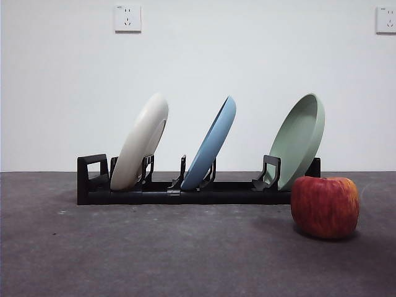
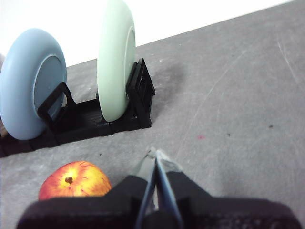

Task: Take the yellow plate from the plate rack,put the plate on the table,take the apple from the table,put the apple in the plate

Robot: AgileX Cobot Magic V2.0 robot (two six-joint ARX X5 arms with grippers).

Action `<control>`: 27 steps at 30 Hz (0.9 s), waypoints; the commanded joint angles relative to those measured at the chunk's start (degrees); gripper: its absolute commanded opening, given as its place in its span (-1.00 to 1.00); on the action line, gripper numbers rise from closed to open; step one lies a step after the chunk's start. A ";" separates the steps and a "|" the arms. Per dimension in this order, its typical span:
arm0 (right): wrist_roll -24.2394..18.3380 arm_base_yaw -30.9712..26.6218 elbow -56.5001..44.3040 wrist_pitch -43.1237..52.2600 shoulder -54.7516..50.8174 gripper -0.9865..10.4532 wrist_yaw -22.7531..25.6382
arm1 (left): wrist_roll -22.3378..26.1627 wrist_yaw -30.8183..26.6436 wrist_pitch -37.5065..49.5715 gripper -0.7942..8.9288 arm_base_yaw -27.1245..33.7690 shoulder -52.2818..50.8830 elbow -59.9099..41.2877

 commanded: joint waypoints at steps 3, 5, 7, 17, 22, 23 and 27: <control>3.10 0.02 6.10 0.13 4.42 -0.85 0.17 | -6.67 3.06 0.63 -0.85 0.20 4.07 6.12; 3.08 0.02 10.43 0.11 8.39 -0.85 0.17 | -7.17 3.96 0.66 -0.85 0.20 8.81 10.34; 3.06 0.02 15.17 0.07 13.16 -0.85 0.13 | -6.75 4.66 0.94 -0.85 0.20 14.38 14.88; -1.03 0.02 34.36 -4.22 35.98 -0.85 -7.37 | -4.59 17.44 1.05 -0.85 0.09 40.70 35.43; -4.15 0.04 42.01 -9.55 46.25 -0.83 -12.87 | -4.59 24.87 -1.99 -0.85 0.07 52.70 44.81; -4.57 0.04 43.08 -10.16 47.93 -0.82 -14.19 | -4.59 26.21 -2.84 -0.85 0.02 54.86 46.51; -5.14 0.04 46.97 -11.28 54.18 -0.75 -18.23 | -4.55 30.69 -6.49 -0.85 -1.44 64.06 53.79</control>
